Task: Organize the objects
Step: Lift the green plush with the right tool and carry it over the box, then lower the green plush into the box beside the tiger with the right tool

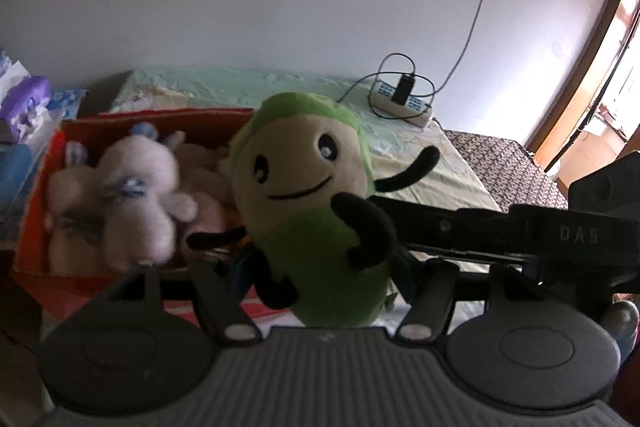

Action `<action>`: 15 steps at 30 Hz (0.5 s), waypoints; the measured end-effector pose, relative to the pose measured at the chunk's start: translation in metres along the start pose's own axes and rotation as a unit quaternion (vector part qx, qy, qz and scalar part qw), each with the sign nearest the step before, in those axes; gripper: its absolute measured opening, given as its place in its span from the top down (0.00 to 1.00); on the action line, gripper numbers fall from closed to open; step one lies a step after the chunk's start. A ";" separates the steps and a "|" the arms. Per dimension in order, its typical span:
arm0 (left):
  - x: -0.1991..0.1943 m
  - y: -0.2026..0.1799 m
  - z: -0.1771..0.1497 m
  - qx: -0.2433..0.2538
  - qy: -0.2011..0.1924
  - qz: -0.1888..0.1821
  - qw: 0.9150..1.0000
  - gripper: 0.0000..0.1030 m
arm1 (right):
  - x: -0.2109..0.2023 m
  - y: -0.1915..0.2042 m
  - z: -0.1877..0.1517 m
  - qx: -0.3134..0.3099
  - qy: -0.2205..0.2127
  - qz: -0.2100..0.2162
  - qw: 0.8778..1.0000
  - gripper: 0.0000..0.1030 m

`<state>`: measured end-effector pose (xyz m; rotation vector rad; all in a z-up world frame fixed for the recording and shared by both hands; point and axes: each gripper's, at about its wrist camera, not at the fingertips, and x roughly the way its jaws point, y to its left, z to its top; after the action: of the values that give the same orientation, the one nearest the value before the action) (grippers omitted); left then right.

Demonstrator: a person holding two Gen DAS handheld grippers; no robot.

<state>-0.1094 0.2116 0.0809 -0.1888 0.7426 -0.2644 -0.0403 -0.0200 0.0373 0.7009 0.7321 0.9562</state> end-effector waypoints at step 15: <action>0.005 0.064 0.026 0.008 0.017 -0.008 1.000 0.34 | 0.058 0.017 -0.002 0.004 -0.024 -0.034 0.999 0.68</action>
<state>-0.0772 0.2730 0.0795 -0.1749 0.7731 -0.2888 -0.0275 0.0392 0.0363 0.6994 0.7136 0.8710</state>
